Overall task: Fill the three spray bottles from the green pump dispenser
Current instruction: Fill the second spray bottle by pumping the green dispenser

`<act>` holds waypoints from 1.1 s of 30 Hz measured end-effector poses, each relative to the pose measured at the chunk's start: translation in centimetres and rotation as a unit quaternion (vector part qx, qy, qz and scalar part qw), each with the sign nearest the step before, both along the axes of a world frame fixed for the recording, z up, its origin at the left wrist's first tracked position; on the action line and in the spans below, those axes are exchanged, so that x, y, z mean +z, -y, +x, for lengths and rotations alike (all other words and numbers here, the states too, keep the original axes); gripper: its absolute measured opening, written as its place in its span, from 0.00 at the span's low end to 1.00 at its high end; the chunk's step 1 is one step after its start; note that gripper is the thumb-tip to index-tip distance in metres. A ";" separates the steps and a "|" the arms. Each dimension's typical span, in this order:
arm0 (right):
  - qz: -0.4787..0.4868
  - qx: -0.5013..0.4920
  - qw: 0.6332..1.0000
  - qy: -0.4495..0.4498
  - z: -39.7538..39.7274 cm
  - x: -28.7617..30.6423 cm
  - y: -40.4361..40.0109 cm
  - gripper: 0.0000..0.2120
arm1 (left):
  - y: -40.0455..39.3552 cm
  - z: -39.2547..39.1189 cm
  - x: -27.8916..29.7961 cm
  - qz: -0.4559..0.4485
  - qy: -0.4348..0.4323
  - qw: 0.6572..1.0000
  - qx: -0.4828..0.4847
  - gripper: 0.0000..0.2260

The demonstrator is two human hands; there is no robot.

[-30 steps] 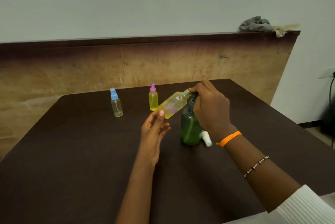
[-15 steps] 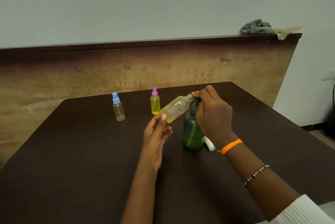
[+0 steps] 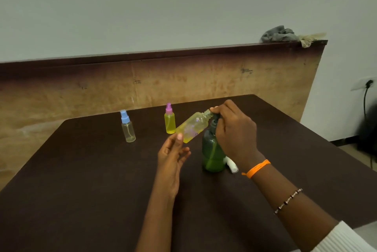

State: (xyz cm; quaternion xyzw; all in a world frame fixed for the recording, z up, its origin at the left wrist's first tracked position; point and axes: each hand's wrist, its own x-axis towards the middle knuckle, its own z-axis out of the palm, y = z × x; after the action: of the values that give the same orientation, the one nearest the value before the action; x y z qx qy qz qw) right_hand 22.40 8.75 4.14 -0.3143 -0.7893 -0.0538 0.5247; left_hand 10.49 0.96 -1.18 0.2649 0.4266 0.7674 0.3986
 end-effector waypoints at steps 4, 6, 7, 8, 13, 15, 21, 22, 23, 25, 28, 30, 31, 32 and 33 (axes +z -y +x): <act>-0.050 -0.006 0.999 -0.004 0.1 0.8 -0.2 0.15 | -0.1 0.1 0.1 0.005 -0.001 1.000 -0.002 0.14; -0.023 0.002 0.999 -0.027 -0.3 -0.5 0.1 0.17 | -0.2 0.0 0.1 0.007 0.003 1.000 -0.003 0.15; -0.008 0.004 0.999 -0.034 -0.4 -1.4 0.3 0.18 | -0.2 -0.1 0.0 0.007 0.006 1.000 -0.003 0.15; 0.000 0.006 0.999 -0.041 -0.5 -1.9 0.4 0.19 | -0.2 -0.1 0.0 0.008 0.007 1.000 -0.002 0.14; -0.008 0.004 1.000 -0.017 -0.4 -0.7 -0.1 0.16 | 0.0 -0.1 0.1 0.000 0.009 1.000 -0.004 0.16; -0.005 -0.006 1.000 0.002 -0.1 0.5 -0.3 0.14 | 0.0 0.0 0.2 0.000 0.008 1.000 -0.006 0.16; -0.004 0.005 0.999 -0.045 -0.6 -0.7 -0.7 0.15 | -0.2 0.0 0.1 0.009 0.005 1.000 -0.007 0.14; 0.001 0.011 0.999 -0.053 -0.7 -1.7 -0.5 0.16 | -0.3 -0.1 0.1 0.008 0.009 1.000 -0.006 0.14; 0.005 0.012 0.998 -0.059 -0.7 -2.3 -0.4 0.17 | -0.2 -0.1 0.1 0.008 0.010 1.000 -0.005 0.14; 0.005 0.007 0.999 -0.054 -0.8 -2.5 -0.4 0.17 | -0.2 -0.1 0.1 0.007 0.008 1.000 -0.002 0.13; 0.006 -0.002 1.000 -0.022 -0.6 -1.5 -0.3 0.15 | 0.0 0.0 0.1 -0.001 0.000 1.000 -0.004 0.15; 0.020 -0.016 1.000 -0.001 -0.3 -0.4 -0.4 0.14 | 0.1 0.1 0.1 -0.003 -0.003 1.000 -0.007 0.15; 0.026 -0.023 0.999 0.006 -0.3 0.2 -0.5 0.14 | 0.1 0.1 0.1 -0.001 -0.005 1.000 -0.006 0.15; 0.029 -0.028 0.999 0.008 -0.3 0.5 -0.5 0.14 | 0.1 0.1 0.1 0.001 -0.007 1.000 -0.006 0.15; 0.028 -0.031 0.999 0.005 -0.3 0.6 -0.5 0.14 | 0.1 0.1 0.1 0.001 -0.008 1.000 -0.006 0.14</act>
State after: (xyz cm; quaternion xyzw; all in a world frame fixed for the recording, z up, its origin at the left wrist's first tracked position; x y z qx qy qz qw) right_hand 22.11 9.25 4.70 -0.3230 -0.7802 -0.0936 0.5275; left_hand 10.61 0.87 -1.04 0.2744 0.4273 0.7634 0.3992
